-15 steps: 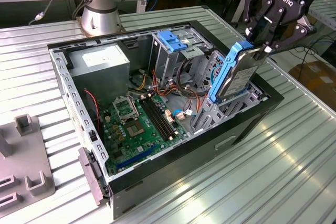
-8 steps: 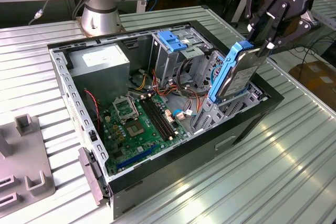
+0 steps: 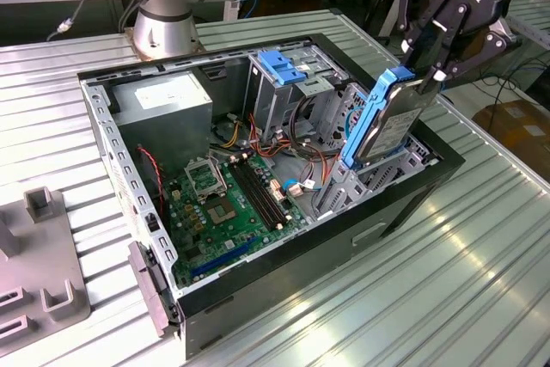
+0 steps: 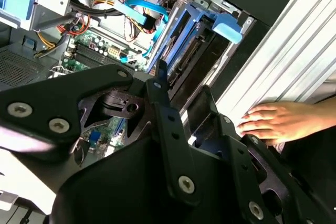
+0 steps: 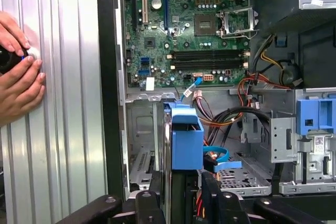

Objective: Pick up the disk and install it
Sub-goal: 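Insert the disk into the insertion slot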

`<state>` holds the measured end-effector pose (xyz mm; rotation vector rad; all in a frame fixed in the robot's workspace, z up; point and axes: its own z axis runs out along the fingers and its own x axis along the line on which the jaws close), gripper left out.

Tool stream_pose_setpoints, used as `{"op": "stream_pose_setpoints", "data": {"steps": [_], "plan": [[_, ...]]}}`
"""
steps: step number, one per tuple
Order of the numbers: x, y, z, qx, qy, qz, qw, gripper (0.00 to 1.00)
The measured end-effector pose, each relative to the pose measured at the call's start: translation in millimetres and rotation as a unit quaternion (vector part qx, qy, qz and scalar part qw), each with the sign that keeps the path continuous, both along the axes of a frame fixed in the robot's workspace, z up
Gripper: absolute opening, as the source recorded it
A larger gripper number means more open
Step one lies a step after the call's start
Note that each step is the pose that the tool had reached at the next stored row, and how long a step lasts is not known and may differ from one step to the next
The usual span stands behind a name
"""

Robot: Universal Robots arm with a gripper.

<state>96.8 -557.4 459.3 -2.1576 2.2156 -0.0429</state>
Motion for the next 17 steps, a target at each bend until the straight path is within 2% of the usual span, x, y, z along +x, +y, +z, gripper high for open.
{"op": "stream_pose_setpoints", "data": {"steps": [17], "plan": [[-21.8,-0.1,-0.2,0.0002,0.0,0.004,0.99999,0.43]]}}
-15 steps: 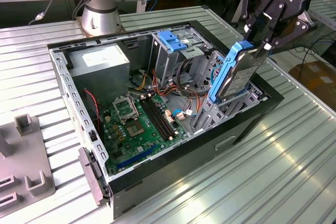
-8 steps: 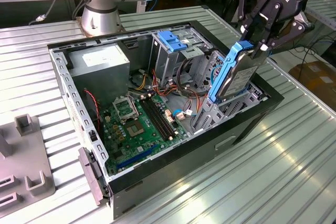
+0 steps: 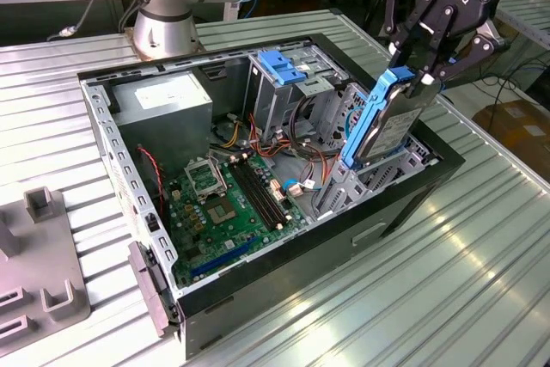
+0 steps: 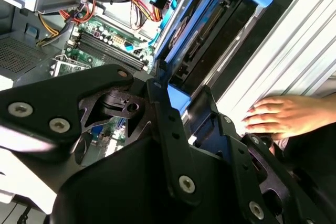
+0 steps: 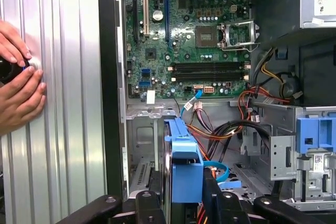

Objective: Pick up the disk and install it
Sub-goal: 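Insert the disk into the insertion slot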

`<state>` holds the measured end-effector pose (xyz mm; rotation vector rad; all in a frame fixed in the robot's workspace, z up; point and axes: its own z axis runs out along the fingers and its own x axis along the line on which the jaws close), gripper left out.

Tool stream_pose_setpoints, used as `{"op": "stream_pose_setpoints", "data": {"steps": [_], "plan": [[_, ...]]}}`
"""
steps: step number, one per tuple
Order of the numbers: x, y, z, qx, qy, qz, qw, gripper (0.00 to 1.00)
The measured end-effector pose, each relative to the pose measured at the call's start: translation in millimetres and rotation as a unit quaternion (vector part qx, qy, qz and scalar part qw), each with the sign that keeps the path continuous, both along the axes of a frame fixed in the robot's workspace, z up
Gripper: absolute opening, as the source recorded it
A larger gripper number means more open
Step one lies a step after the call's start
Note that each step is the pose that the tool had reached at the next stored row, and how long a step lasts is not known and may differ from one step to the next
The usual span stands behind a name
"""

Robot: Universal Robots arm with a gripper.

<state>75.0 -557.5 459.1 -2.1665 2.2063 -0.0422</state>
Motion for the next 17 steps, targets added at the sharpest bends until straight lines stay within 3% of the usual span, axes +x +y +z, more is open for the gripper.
{"op": "stream_pose_setpoints", "data": {"steps": [2,4,5,7,11,16,17], "plan": [[-0.8,0.0,-0.2,-0.0001,0.0004,0.0,1.0,0.43],[-0.9,0.1,-0.6,-0.0001,0.0035,0.0,0.99999,0.43],[-0.9,0.1,-0.9,-0.0002,0.0076,0.0,0.99997,0.43],[-0.9,0.0,-2.2,-0.0001,0.0125,0.0,0.99992,0.43],[-0.9,0.0,-7.0,-0.0001,0.013,0.0,0.99992,0.43],[-0.9,0.0,-7.5,-0.0002,0.013,0.0,0.99992,0.42],[-0.9,0.0,-7.5,-0.0001,0.013,0.0,0.99992,0.36]]}}
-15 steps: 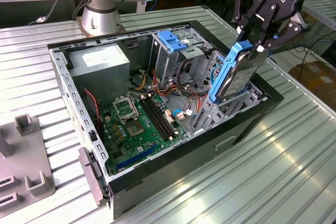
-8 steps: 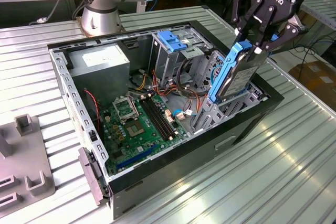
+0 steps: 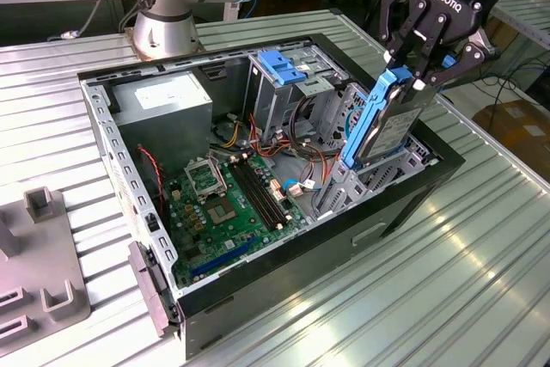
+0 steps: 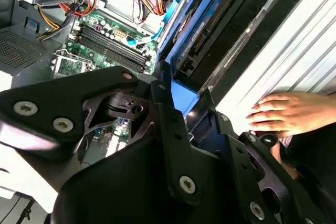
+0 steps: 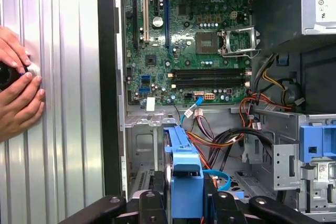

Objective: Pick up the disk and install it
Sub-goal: 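Insert the disk into the insertion slot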

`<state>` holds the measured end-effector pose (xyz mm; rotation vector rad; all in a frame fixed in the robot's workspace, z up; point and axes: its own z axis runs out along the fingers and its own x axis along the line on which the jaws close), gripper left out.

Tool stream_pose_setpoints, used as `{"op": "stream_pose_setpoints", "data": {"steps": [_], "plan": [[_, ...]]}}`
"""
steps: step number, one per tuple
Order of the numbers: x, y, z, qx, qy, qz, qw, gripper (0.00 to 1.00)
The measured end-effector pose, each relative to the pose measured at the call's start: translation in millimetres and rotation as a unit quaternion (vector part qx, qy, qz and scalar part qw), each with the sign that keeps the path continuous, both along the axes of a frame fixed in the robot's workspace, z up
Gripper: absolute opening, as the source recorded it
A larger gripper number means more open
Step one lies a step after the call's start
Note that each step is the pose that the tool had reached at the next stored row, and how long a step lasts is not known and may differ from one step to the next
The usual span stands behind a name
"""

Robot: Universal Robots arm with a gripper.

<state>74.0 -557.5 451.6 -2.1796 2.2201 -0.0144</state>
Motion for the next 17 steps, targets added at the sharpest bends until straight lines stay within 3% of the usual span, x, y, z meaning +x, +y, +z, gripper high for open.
{"op": "stream_pose_setpoints", "data": {"steps": [2,6,13,17], "plan": [[0.0,0.0,0.6,0.0002,0.0,0.0,1.0,0.36],[0.0,0.0,9.4,0.0001,0.0006,0.0,1.0,0.36],[0.0,-0.3,9.7,-0.0001,0.0007,0.001,1.0,0.36],[0.0,-2.6,9.5,0.0,0.0006,0.017,0.99985,0.36]]}}
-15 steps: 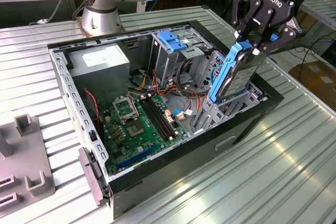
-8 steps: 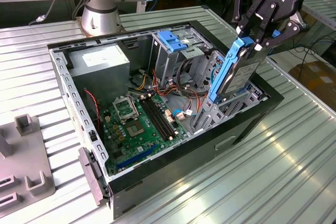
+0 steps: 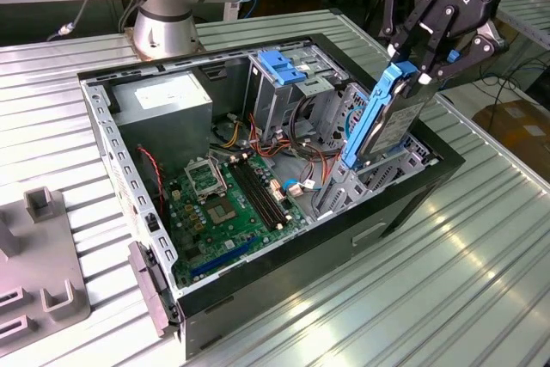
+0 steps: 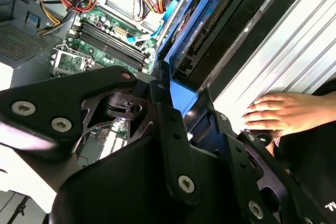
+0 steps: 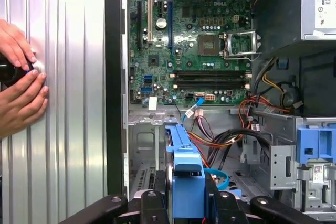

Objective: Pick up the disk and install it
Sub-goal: 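Insert the disk into the insertion slot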

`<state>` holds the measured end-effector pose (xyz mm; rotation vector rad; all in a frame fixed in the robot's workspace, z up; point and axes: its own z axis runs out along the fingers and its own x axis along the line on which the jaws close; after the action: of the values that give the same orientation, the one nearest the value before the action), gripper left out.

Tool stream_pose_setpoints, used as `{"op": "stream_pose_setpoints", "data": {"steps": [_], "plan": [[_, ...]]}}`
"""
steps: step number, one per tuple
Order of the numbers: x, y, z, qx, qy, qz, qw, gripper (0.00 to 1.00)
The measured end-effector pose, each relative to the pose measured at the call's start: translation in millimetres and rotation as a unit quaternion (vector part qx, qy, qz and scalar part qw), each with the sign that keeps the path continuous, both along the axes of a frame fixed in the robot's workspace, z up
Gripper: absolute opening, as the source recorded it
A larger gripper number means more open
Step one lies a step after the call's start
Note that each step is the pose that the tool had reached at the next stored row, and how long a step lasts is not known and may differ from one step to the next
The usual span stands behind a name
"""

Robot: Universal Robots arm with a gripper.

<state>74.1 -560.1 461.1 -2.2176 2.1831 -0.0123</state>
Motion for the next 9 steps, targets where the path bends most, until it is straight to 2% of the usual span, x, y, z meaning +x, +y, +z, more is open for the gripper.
{"op": "stream_pose_setpoints", "data": {"steps": [2,5,7,8,9], "plan": [[0.0,-1.4,-0.2,0.0001,0.0,0.01,0.99995,0.36],[0.1,-1.5,-2.1,-0.0001,0.0007,0.011,0.99994,0.36],[0.3,-1.6,-4.8,0.0001,0.0026,0.011,0.99994,0.36],[0.4,-1.6,-8.0,0.0001,0.0045,0.011,0.99993,0.36],[0.5,-1.6,-11.7,0.0001,0.0053,0.011,0.99993,0.36]]}}
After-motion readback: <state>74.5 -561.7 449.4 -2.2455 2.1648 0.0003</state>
